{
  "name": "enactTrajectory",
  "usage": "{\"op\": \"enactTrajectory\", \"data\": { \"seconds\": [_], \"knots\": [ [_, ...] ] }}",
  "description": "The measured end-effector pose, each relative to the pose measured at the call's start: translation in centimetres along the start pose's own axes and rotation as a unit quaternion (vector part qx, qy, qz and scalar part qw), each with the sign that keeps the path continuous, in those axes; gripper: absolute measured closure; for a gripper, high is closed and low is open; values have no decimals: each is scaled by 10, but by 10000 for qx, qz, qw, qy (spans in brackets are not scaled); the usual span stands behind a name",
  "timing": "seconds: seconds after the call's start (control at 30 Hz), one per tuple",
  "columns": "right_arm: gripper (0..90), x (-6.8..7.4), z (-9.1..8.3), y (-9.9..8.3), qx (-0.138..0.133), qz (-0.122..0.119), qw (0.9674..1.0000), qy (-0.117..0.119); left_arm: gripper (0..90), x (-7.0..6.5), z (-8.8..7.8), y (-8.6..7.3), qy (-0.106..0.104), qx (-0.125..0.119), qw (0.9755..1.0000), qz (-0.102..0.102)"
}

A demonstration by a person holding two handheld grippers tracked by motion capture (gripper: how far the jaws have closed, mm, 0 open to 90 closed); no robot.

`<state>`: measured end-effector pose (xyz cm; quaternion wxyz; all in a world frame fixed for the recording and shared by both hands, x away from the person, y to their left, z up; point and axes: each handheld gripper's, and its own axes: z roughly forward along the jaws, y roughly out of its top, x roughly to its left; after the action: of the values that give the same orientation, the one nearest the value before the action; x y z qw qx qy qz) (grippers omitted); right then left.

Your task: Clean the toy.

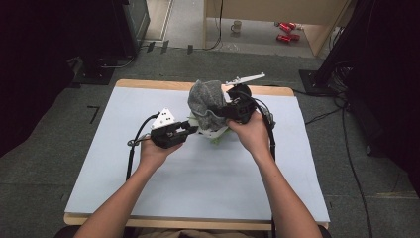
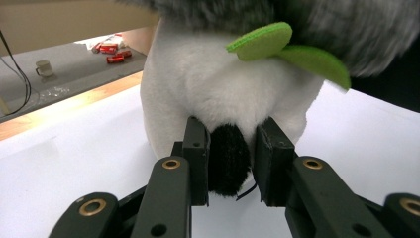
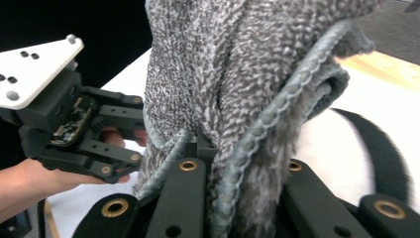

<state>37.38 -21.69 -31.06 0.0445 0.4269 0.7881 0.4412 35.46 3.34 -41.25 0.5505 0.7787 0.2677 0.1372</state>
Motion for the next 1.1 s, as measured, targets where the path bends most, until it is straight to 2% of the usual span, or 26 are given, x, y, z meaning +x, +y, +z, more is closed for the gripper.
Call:
{"op": "enactTrajectory", "data": {
  "seconds": [0.13,0.27,0.4,0.5,0.63,0.77,0.83,0.93,0.97,1.03,1.1],
  "knots": [
    [815,-14,-12,-4,-126,141,9997,-127,714,2,-2,-2,-9,1,10000,-34],
    [815,-26,-19,-8,-103,231,9993,-262,714,2,-2,-2,-49,-8,10000,-9],
    [816,-39,-27,-11,-108,319,9973,-648,713,3,-3,-3,-78,-58,9999,-52],
    [816,-41,-35,-10,-245,385,9971,-610,712,3,-3,-3,-93,-88,9999,-35],
    [816,-24,-47,0,-534,259,9978,-302,712,1,-2,-2,-108,-130,9998,-56],
    [816,2,-46,12,-627,7,9980,47,711,1,-3,-1,-90,-147,9998,-99],
    [816,16,-40,19,-644,-111,9975,275,711,2,-3,-1,-91,-158,9997,-142],
    [816,32,-28,25,-618,-198,9967,493,711,2,-4,-1,-64,-184,9997,-138],
    [816,37,-22,27,-600,-259,9965,526,711,1,-4,0,-58,-200,9997,-148],
    [816,44,-10,29,-533,-235,9963,638,710,0,-4,0,-26,-232,9996,-153],
    [816,49,5,28,-397,-250,9972,589,710,-2,-5,1,24,-284,9995,-100]
  ]
}}
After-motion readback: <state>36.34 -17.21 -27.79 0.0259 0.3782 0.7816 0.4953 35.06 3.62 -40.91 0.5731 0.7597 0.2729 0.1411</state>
